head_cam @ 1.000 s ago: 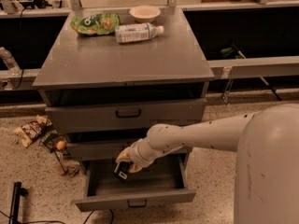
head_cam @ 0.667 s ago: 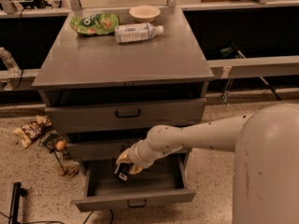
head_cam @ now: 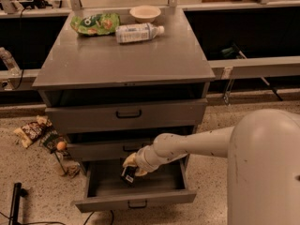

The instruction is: Place rxbar chocolate into bottom drawer

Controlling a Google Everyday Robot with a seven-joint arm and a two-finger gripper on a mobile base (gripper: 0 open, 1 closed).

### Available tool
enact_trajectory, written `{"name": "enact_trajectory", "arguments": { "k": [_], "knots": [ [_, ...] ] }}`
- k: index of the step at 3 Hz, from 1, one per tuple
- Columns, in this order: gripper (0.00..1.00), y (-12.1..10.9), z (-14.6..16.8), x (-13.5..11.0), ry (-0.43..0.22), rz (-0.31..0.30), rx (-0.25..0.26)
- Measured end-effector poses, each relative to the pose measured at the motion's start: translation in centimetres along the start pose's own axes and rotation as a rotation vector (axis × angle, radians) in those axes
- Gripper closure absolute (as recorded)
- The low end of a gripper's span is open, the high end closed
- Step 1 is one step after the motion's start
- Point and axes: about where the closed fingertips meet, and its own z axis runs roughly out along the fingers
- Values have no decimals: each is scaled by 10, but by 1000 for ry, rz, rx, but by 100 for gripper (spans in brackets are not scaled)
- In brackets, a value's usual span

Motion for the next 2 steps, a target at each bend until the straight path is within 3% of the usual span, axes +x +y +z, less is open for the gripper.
{"name": "enact_trajectory", "arguments": {
  "k": [1, 2],
  "knots": [
    [100, 20, 19, 18, 0, -28, -16],
    [100, 66, 53, 36, -44, -16, -80]
  ]
}}
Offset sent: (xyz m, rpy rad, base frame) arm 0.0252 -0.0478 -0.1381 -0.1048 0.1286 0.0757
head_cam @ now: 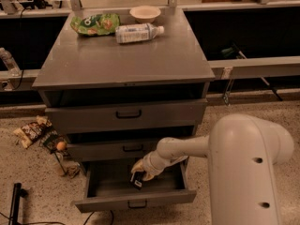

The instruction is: Place rxbar chocolate into bottom drawer

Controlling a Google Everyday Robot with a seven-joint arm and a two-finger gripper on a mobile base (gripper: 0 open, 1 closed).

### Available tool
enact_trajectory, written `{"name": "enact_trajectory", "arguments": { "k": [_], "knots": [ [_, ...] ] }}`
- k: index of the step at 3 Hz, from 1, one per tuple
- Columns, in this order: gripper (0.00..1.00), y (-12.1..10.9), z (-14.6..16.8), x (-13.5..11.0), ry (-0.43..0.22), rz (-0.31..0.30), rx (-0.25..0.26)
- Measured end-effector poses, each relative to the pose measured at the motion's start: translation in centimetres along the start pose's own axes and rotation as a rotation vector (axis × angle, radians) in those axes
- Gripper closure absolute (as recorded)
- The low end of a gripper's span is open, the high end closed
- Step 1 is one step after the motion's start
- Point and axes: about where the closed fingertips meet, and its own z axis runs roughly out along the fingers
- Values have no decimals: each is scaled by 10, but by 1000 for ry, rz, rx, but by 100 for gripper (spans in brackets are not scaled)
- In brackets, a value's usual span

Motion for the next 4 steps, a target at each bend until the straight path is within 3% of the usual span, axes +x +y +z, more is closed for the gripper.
{"name": "enact_trajectory", "arguments": {
  "k": [1, 2, 3, 4],
  "knots": [
    [100, 42, 35, 5, -39, 36, -55],
    [100, 67, 58, 14, -15, 54, -87],
    [100, 65, 61, 17, -4, 37, -83],
    [100, 58, 67, 31, 28, -16, -79]
  ]
}}
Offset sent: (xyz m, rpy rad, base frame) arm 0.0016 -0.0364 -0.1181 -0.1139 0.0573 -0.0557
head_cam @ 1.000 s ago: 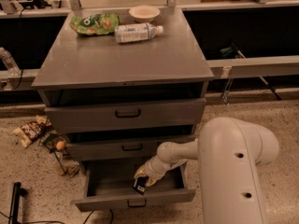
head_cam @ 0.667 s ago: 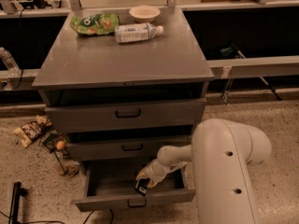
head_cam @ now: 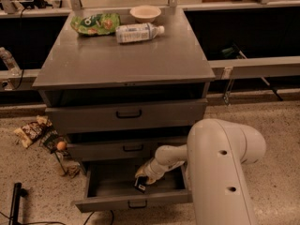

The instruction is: Place rxbar chocolate into bottom drawer

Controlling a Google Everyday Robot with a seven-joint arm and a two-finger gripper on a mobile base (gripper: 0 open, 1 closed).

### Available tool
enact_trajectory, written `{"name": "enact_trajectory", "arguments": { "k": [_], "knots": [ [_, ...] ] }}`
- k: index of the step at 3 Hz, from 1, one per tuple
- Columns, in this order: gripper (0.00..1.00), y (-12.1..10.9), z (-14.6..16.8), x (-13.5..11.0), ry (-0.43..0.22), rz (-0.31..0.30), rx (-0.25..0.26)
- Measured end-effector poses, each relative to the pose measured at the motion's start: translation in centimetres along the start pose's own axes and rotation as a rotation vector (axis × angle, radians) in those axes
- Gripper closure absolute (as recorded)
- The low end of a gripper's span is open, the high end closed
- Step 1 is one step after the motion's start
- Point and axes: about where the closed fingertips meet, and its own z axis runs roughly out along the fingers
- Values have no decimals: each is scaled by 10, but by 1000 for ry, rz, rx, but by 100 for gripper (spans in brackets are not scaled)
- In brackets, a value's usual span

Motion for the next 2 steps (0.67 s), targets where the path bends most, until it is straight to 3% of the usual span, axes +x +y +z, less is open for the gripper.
{"name": "enact_trajectory", "arguments": {
  "k": [2],
  "knots": [
    [100, 5, 43, 26, 27, -86, -19]
  ]
}}
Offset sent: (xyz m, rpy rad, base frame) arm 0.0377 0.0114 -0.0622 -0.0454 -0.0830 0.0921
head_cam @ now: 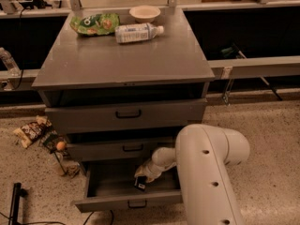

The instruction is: Place rxbar chocolate into bottom drawer

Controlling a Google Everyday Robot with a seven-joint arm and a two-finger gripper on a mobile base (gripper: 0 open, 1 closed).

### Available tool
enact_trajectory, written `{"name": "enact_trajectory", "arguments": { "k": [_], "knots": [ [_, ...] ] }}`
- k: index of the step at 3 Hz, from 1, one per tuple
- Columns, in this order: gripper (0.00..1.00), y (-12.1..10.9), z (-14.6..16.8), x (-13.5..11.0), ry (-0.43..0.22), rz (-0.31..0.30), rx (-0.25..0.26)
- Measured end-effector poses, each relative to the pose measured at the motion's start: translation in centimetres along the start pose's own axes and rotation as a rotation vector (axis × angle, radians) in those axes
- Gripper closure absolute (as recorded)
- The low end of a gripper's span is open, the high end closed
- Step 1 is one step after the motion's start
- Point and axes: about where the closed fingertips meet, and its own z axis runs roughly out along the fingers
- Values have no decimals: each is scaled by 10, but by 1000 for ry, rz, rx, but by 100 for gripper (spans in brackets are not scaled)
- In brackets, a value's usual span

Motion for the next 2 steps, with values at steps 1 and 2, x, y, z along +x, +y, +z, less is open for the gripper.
{"name": "enact_trajectory", "arguments": {
  "k": [1, 2],
  "knots": [
    [100, 6, 21, 9, 20, -24, -9],
    [84, 9, 38, 16, 57, -38, -32]
  ]
}}
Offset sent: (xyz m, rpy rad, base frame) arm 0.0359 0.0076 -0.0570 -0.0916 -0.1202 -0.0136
